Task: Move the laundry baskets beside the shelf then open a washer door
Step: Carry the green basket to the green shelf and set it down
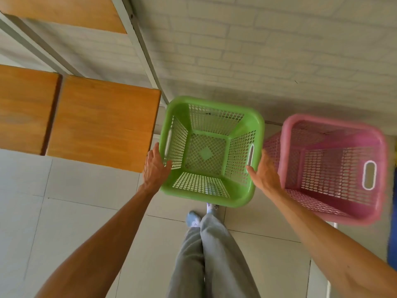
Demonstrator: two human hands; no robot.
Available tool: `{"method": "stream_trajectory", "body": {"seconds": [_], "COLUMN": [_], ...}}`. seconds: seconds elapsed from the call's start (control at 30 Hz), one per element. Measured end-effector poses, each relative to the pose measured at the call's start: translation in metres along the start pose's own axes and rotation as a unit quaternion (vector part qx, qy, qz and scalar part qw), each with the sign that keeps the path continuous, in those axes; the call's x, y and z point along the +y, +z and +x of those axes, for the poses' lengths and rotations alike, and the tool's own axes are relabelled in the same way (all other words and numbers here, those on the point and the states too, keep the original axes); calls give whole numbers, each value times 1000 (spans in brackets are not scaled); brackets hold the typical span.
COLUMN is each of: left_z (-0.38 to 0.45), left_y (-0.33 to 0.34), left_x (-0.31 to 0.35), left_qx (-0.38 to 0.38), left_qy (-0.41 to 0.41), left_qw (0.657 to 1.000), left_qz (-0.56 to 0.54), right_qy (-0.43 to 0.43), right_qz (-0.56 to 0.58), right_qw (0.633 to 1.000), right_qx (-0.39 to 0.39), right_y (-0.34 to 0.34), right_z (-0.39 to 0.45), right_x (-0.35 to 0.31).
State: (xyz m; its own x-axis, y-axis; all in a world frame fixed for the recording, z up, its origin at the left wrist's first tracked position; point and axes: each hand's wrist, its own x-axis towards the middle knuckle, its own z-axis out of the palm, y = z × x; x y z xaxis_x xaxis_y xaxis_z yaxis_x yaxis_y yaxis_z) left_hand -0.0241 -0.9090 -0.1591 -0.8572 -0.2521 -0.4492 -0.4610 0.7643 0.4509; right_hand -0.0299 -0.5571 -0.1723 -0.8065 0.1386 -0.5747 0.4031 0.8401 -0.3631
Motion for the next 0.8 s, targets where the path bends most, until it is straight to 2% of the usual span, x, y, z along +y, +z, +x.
{"method": "stream_trajectory", "body": {"seconds": [0.1,0.33,0.5,0.63,0.8], "left_z": [33,82,99,97,55], "left_y": [14,47,61,56,25], "left_x": [-9,-18,-21,-17,14], "left_qx": [-2,9,9,35,68], "left_qy": [0,-22,-57,-81,-39], "left_qw": [1000,999,998,995,991], "left_qz": [6,-23,-34,-55,-105], "right_qy": [35,63,21,28,24], "right_qz": [25,49,71,63,45], "right_qw": [999,992,990,988,980], "right_qx": [12,99,121,135,194], "right_y": [19,55,64,55,6], "right_z": [25,61,62,64,45], "right_x": [-2,-1,15,19,2]}}
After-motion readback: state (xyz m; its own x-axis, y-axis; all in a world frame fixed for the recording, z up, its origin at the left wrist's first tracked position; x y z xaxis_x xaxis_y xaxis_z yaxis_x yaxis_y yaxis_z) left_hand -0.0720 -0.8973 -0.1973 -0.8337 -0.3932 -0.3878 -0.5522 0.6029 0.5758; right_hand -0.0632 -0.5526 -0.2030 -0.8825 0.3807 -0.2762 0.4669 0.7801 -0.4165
